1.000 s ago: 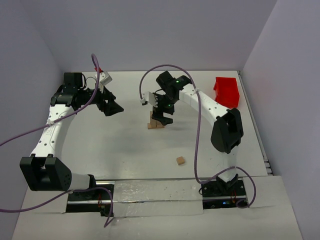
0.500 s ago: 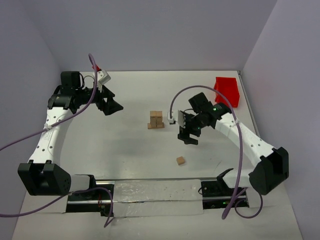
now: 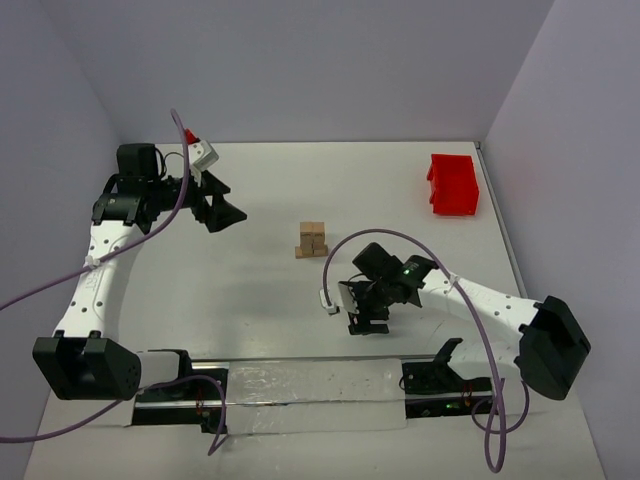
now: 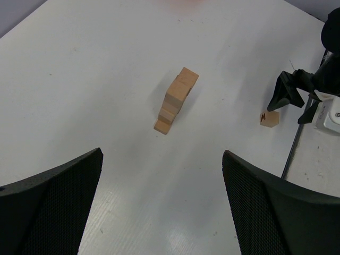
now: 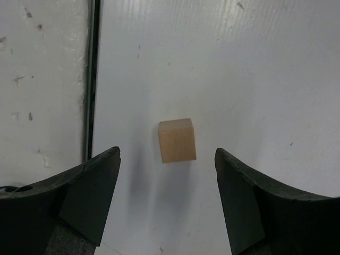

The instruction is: Build the wood block tower

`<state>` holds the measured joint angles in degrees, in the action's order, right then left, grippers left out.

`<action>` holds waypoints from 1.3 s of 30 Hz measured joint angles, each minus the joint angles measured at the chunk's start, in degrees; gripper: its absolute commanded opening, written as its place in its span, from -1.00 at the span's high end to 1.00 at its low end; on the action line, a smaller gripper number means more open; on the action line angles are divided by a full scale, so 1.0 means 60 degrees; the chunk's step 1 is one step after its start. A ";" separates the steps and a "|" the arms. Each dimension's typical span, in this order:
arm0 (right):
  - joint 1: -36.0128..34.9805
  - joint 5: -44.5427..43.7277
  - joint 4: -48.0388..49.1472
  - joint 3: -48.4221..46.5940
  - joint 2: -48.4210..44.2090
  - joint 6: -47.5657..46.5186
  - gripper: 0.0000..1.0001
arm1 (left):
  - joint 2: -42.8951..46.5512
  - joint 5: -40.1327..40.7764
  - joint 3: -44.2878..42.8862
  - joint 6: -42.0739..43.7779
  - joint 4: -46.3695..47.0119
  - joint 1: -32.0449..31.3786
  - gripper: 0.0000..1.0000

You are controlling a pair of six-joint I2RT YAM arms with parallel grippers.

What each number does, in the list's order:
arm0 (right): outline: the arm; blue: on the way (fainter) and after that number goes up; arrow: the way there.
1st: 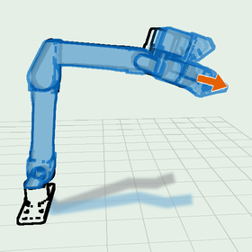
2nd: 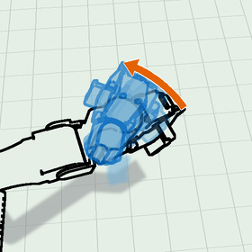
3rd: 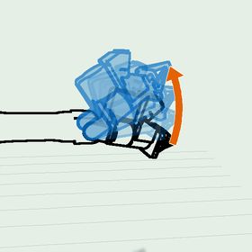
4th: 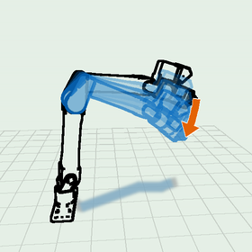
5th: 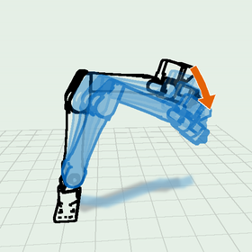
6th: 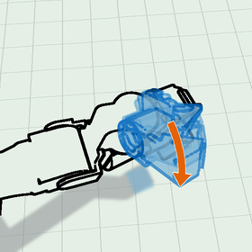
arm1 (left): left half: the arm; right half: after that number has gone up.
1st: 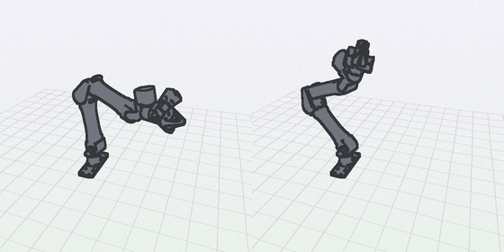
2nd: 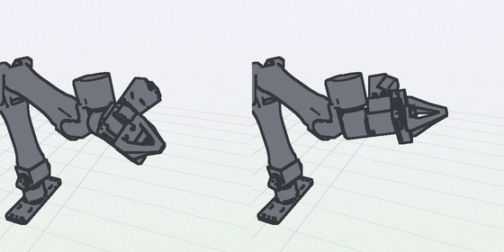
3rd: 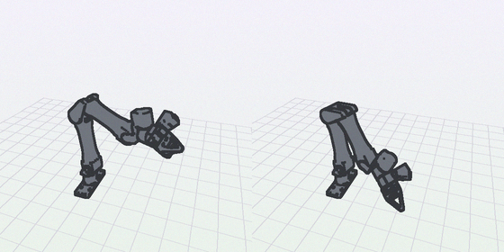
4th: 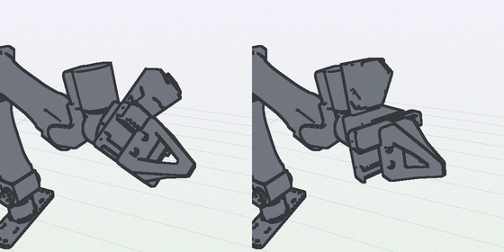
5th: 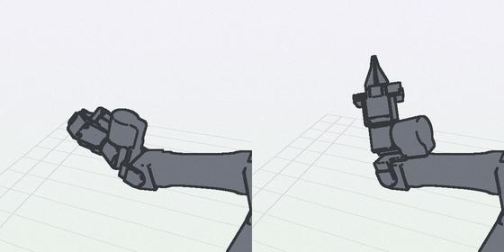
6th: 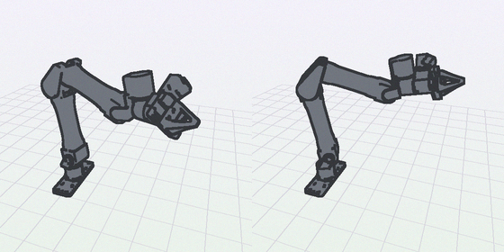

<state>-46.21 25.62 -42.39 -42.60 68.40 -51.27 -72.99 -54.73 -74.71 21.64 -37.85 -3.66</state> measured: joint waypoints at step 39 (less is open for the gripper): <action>-0.0274 -0.1135 0.0863 0.0046 0.1735 -0.0375 0.43 | 0.0066 0.0337 0.0221 0.0260 -0.0018 0.0000 -0.99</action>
<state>-47.86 18.81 -37.21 -42.33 78.81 -53.52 -72.60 -52.71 -73.38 23.20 -37.95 -3.66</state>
